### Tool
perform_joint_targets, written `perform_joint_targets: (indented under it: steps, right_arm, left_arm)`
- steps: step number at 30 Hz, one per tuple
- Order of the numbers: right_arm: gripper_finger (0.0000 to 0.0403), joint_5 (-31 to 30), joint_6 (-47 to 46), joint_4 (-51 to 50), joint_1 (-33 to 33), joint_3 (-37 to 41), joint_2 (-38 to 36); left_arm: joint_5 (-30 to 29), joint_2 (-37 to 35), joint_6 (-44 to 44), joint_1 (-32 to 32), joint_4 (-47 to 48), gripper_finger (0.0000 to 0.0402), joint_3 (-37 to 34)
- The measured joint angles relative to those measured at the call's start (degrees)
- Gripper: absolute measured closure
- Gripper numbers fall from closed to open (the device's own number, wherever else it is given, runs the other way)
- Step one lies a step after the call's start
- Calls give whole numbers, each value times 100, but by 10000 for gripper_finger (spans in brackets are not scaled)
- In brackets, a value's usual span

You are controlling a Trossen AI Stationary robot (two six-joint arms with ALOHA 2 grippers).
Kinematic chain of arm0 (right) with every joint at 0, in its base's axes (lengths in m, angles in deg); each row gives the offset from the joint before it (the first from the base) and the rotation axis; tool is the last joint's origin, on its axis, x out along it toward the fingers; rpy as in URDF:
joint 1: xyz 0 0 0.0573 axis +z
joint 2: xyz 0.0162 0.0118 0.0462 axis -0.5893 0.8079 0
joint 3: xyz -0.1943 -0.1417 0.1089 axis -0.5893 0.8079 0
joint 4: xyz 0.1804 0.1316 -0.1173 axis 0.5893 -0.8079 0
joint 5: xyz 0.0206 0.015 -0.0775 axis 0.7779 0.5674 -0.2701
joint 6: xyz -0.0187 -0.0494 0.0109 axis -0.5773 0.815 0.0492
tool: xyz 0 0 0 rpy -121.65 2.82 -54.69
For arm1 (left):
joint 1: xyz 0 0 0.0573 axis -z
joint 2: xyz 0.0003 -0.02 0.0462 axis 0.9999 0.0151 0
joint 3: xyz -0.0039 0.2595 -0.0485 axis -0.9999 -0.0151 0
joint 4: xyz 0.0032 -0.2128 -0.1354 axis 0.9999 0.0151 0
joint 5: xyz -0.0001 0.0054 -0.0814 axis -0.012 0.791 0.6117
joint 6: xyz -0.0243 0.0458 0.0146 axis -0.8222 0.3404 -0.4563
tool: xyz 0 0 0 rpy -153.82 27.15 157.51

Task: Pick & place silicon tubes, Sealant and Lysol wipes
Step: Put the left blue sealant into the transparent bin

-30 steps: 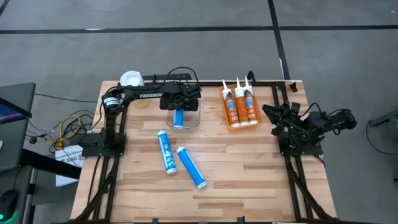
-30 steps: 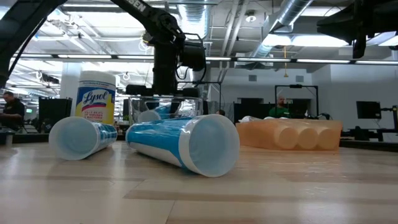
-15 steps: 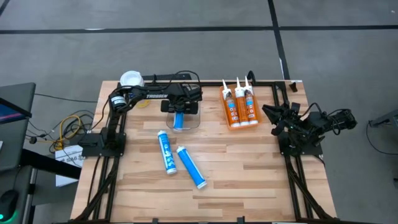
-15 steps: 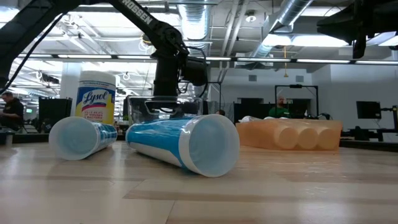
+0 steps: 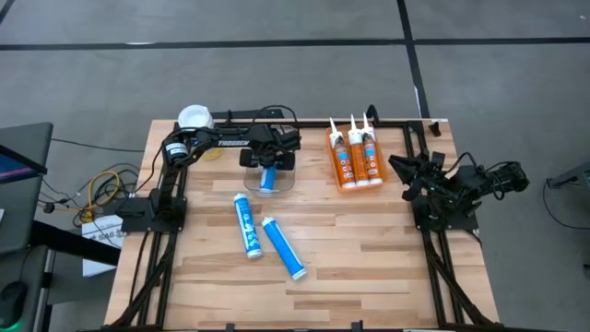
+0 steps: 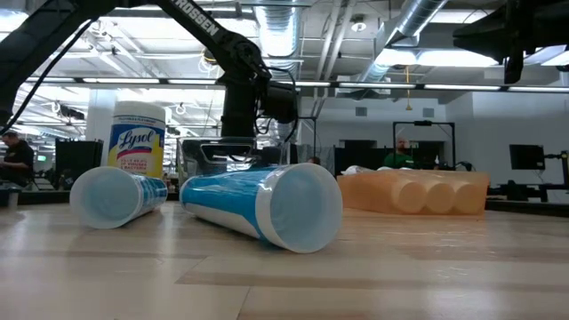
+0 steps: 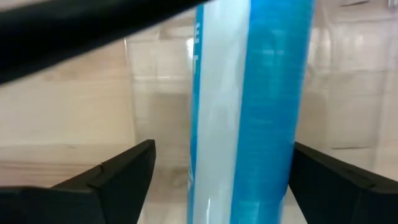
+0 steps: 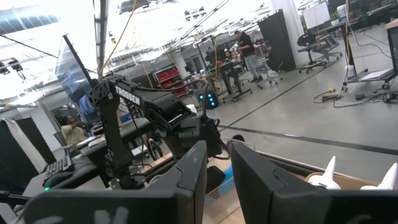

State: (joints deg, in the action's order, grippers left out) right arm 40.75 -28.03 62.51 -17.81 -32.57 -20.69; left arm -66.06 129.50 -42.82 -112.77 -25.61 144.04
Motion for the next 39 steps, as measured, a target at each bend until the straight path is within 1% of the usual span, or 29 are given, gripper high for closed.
perform_joint_targets:
  steps: [4,7,11,14,17,19,21,23,26,30,35,39]
  right_arm:
    - [337,0,0,0,1,0,0]
    - [337,0,0,0,-1,0,-1]
    - [337,0,0,0,1,0,-1]
    - [337,0,0,0,0,0,0]
    - [337,0,0,0,0,0,1]
    - [337,0,0,0,1,0,1]
    - [337,0,0,0,1,0,1]
    - [337,0,2,0,0,0,0]
    - [337,-2,2,0,1,0,-1]
    - [337,-2,2,2,1,2,-1]
    - [337,0,2,-2,1,2,-1]
    - [337,0,2,-2,0,2,0]
  left_arm:
    - [133,-15,138,0,77,66,77]
    - [223,-29,328,0,258,64,398]
    - [193,-36,596,40,764,64,1152]
    - [3,-42,759,178,1313,64,1872]
    - [-117,-51,838,484,2042,64,2524]
    - [-259,-53,821,735,2584,63,2829]
    - [-327,-53,619,999,3262,63,3057]
    - [-333,-76,390,1275,3498,63,3102]
    - [41,-282,-40,1687,3355,63,2995]
    - [108,-528,-993,2212,3451,63,2817]
    - [49,-696,-2223,2770,3411,63,2668]
    - [87,-711,-2972,3077,3412,63,2301]
